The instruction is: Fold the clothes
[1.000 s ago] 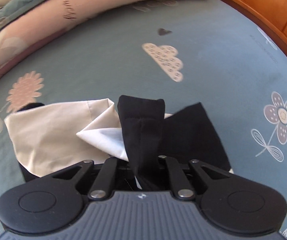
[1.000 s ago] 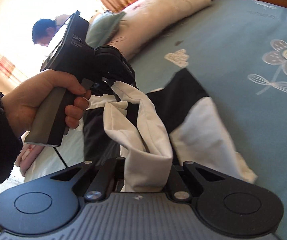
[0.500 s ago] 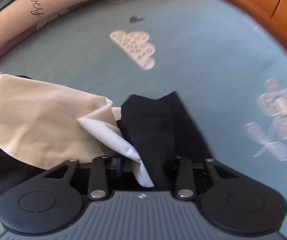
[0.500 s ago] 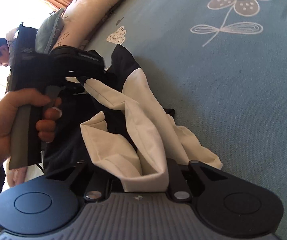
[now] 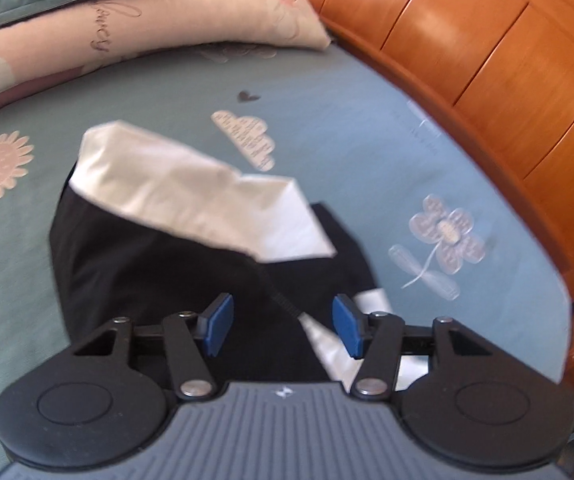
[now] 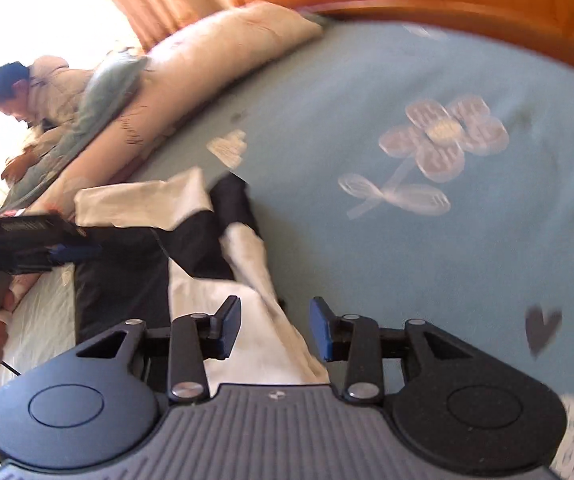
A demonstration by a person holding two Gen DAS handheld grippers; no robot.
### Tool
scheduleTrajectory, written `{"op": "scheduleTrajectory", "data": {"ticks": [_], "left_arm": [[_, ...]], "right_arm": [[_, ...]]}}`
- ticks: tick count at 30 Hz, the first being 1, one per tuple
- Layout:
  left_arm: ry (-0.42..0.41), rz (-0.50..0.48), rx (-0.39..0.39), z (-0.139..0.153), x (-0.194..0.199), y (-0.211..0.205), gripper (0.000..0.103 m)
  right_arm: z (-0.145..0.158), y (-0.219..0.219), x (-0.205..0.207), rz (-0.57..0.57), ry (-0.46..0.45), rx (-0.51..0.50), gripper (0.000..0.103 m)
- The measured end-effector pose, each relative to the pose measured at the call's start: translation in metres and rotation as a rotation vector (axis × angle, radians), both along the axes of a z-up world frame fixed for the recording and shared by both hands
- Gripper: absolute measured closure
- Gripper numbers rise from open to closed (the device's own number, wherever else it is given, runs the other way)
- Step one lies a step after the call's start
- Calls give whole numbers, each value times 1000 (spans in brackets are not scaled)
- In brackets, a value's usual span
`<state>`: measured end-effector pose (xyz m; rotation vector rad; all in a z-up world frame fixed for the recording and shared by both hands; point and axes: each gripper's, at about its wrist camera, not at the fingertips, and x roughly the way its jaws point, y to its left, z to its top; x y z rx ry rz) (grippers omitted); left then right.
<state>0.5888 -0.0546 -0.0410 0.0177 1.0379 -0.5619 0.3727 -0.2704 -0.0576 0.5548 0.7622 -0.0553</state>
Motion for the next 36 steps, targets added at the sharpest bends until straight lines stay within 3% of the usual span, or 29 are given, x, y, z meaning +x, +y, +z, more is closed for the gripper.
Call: {"op": "scheduleTrajectory", "data": {"ticks": [3,5,6,8,12,14,16,23,28,31,36], "left_arm": [[16,20,28,-21,1,7,48],[30,38,43,-35,3,11,49],[33,47,29,-36,3,14,49],[21,49,-19,-27,0,20,49],[-61,-19,-28,-15,-13,30,41],[-59,-46,-44,-17,-20,32,44],[-44,-71,-63,-21,-27,33,46],[11,-158,-130,-34,-51,36,43],[0,-165,-156,-49,-55,40,43],[-9,-165,-170,-58,-56,42,42],[-13,-135,-178,-73,-53,49,42]], "right_arm": [[-4,18,24,148,-28,-19,60],[-21,30,43,218,30,-19,60],[-30,33,51,229,89,-23,60],[-34,31,59,231,117,-7,61],[-13,19,72,245,74,0,61],[-2,19,90,298,46,10,71],[11,27,118,376,19,17,84],[58,82,228,701,-42,-40,85],[43,159,288,951,85,-93,85],[4,200,306,1015,150,-294,96],[-34,230,330,1048,196,-233,103]]}}
